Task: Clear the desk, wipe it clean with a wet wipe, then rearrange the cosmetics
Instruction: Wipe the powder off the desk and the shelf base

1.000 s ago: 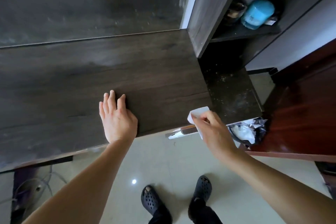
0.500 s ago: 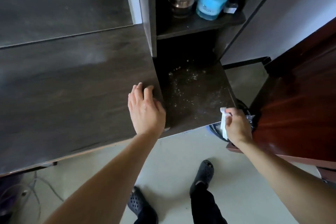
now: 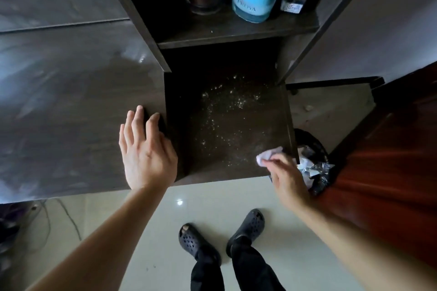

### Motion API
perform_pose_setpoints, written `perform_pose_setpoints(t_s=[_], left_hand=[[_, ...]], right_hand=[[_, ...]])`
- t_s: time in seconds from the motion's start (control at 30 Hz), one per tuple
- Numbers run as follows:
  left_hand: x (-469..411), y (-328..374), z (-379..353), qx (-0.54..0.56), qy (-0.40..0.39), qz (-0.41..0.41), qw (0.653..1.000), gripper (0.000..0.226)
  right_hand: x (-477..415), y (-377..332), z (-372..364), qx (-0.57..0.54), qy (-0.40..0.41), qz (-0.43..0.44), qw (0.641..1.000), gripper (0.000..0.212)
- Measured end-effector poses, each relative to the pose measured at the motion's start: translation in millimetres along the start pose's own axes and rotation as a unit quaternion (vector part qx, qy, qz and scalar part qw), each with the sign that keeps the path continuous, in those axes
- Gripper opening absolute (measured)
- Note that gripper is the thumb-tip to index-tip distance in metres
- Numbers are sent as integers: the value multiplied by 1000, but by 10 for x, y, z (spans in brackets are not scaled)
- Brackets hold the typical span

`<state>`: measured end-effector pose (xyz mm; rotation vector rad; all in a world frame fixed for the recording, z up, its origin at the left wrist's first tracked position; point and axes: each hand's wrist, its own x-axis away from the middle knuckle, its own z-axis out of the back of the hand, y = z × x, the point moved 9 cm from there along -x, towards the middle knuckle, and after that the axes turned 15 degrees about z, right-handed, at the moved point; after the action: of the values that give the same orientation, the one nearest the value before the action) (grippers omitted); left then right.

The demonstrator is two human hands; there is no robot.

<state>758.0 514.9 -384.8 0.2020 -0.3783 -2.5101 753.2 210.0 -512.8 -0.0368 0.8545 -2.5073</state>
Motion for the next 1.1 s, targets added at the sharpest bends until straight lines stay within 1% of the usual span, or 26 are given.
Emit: perform_pose_setpoints(t_s=[0.07,0.1,0.2,0.23,0.27,0.3,0.33,0.43,0.5,0.53,0.57,0.6,0.63,0.7,0.73,0.77,0.8,0.87,0.9,0.97,1.0,1.07,1.1], left_hand=[[11,14,10,-1,2,0,1000,42],[11,25,20,1,7,0,1000,42],[-1,43,36,1,16,0,1000,42],[-4,43,31,-2,16,0,1000,43],[-8,35,26,-4,17,0,1000,43],[-7,23,20,-6,18,1,1000,43],[5,10,15,-7,16,1,1000,43],[18,11,29,-7,11,3,1000,44],[14,26,40,-8,11,3,1000,43],[13,36,43,-7,10,3,1000,44],[5,41,47,-6,10,3,1000,44],[-4,42,50,-7,11,3,1000,44],[-7,45,50,-8,11,2,1000,44],[-12,39,39,-10,13,2,1000,44],[-9,31,31,-11,14,2,1000,44],[-1,23,23,-13,13,2,1000,44],[6,20,18,-13,10,3,1000,44],[7,23,27,-12,6,5,1000,44],[4,28,34,-12,6,7,1000,44],[4,38,38,-10,4,7,1000,44],[4,38,38,-9,5,6,1000,43],[-1,29,35,-7,7,2,1000,43],[0,25,30,-6,6,1,1000,43]], right_hand=[[89,-42,-34,-21,-57,33,998,39],[-57,51,25,-26,-55,29,998,37],[-788,422,334,-8,62,12,998,31],[-1008,490,391,-2,78,-3,997,31],[-1120,530,340,2,65,-39,997,33],[-1106,499,220,5,28,-84,996,35],[-968,384,78,9,-5,-91,996,37],[-258,-241,-268,-7,-68,36,997,38],[42,-279,-378,-31,-128,82,988,43],[-23,-145,-362,-35,-145,89,985,46],[-193,25,-278,-30,-130,78,988,48],[-400,253,-154,-33,-88,46,994,48],[-634,484,20,-41,-31,1,999,43],[-985,789,323,-34,73,-81,994,29],[-1041,804,323,-34,87,-114,989,25],[-1006,667,230,-34,67,-129,989,24],[-900,395,84,-12,36,-95,995,26],[-494,-300,-261,9,-39,32,999,31],[-260,-565,-417,1,-94,83,992,33],[-24,-687,-568,-11,-177,145,973,42],[-80,-564,-507,-17,-172,144,974,41],[-402,-51,-233,8,-104,69,992,30],[-606,221,-62,37,-68,14,997,30]])
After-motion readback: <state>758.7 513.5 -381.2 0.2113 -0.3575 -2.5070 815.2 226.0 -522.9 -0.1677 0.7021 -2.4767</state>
